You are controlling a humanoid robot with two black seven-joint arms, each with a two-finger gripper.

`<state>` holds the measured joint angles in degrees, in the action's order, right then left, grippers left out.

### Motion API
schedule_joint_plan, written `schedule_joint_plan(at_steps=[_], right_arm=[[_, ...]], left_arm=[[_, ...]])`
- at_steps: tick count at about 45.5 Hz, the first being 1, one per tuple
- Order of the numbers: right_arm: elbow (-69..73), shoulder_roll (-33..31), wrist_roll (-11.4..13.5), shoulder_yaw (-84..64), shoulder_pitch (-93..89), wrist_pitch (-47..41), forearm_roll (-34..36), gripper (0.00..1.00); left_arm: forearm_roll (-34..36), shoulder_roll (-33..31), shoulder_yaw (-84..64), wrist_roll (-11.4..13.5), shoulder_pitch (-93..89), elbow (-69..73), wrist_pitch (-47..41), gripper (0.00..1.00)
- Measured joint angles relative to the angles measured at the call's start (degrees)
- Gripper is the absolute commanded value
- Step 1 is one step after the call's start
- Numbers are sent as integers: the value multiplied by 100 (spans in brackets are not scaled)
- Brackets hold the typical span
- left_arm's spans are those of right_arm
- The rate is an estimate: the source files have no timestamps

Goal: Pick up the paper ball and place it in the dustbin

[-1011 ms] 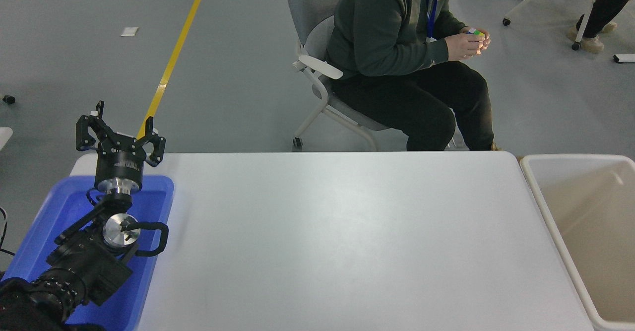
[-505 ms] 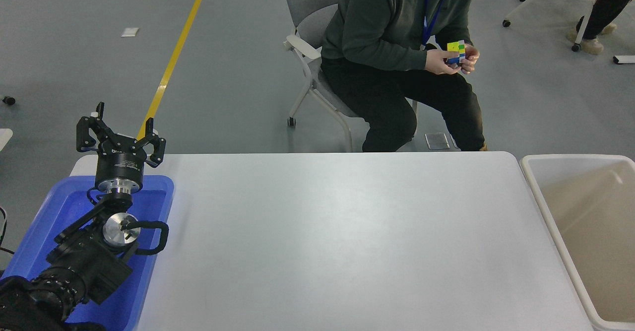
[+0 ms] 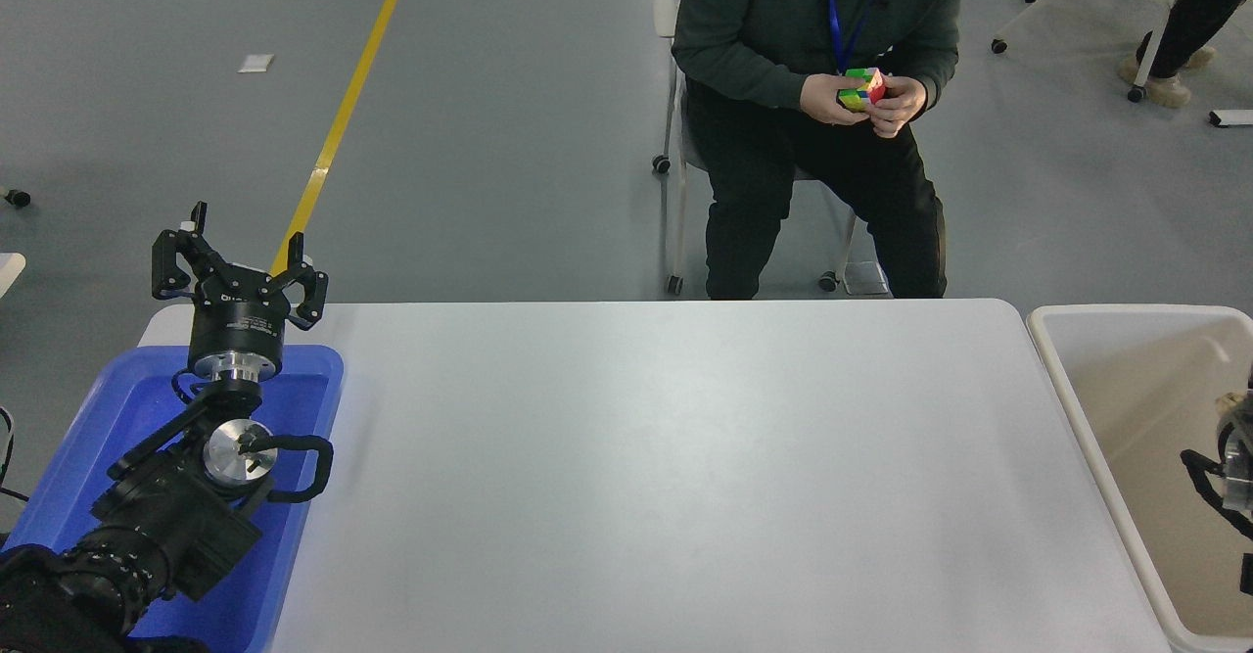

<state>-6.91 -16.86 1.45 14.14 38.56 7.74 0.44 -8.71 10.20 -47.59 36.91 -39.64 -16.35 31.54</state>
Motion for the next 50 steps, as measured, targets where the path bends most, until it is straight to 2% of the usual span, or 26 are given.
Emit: schedule_joint_plan(at_steps=[2, 5, 7, 8, 9, 36, 50], right_arm=[[0, 19, -6, 29, -40, 15, 11, 59], [2, 47, -9, 100, -98, 20, 25, 68], [3, 58, -11, 143, -122, 22, 31, 84], [4, 64, -13, 177, -137, 22, 35, 99], [4, 68, -13, 201, -146, 22, 37, 100], [48, -18, -21, 315, 42, -8, -1, 100], [105, -103, -9, -357, 776, -149, -47, 100]], left_arm=[[0, 0, 0, 0, 0, 0, 0, 99], [0, 0, 0, 0, 0, 0, 0, 99], [0, -1, 0, 0, 0, 0, 0, 99], [0, -1, 1, 0, 0, 0, 0, 99], [0, -1, 1, 0, 0, 0, 0, 99], [0, 1, 3, 0, 0, 0, 0, 99], [1, 2, 3, 0, 0, 0, 3, 99]])
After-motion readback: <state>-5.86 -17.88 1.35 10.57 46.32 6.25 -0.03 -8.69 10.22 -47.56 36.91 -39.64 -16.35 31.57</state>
